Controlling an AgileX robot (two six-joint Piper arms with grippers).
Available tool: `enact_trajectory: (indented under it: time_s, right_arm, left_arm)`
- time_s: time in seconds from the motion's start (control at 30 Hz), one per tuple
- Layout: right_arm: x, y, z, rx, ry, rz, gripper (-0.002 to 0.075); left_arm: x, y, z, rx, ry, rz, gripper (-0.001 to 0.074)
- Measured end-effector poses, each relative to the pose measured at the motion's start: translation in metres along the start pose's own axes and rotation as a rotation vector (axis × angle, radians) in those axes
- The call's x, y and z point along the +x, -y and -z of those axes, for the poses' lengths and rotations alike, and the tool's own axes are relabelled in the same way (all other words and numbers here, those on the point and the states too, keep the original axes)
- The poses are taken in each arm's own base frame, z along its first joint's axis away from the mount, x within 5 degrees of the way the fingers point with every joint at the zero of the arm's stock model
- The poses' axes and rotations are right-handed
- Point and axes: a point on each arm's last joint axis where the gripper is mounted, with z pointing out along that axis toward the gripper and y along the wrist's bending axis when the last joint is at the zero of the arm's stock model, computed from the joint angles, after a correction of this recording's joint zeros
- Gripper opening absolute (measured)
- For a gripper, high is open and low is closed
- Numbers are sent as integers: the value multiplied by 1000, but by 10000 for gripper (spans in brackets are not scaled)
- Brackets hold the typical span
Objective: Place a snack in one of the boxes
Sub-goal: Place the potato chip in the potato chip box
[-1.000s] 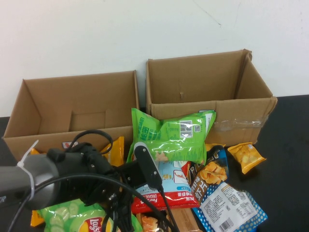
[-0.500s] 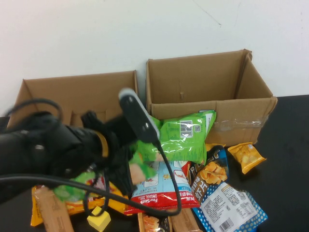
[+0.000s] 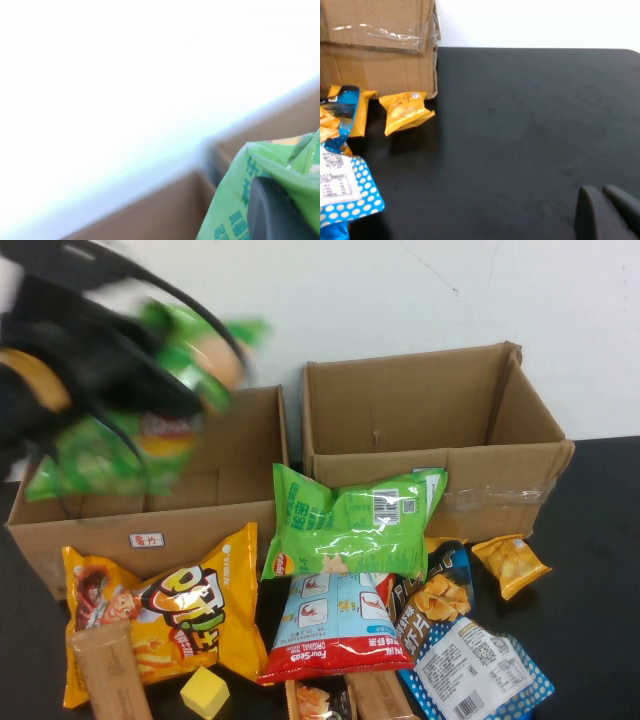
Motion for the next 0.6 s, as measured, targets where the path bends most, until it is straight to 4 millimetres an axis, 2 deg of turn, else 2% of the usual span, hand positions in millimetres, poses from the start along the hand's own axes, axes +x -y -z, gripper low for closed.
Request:
enact_trajectory:
  time_s: [0.13, 0.27, 0.43, 0.6]
  right_arm:
    - [0, 0, 0, 0, 0, 0, -1]
    - [0, 0, 0, 0, 0, 0, -1]
    - [0, 0, 0, 0, 0, 0, -1]
    - [0, 0, 0, 0, 0, 0, -1]
  left_arm:
    - [2, -40, -8, -115, 93, 185, 8]
    - [18, -74, -27, -185, 160, 334, 8]
    - [55, -97, -65, -198, 176, 419, 8]
    - [107, -113, -106, -190, 186, 459, 8]
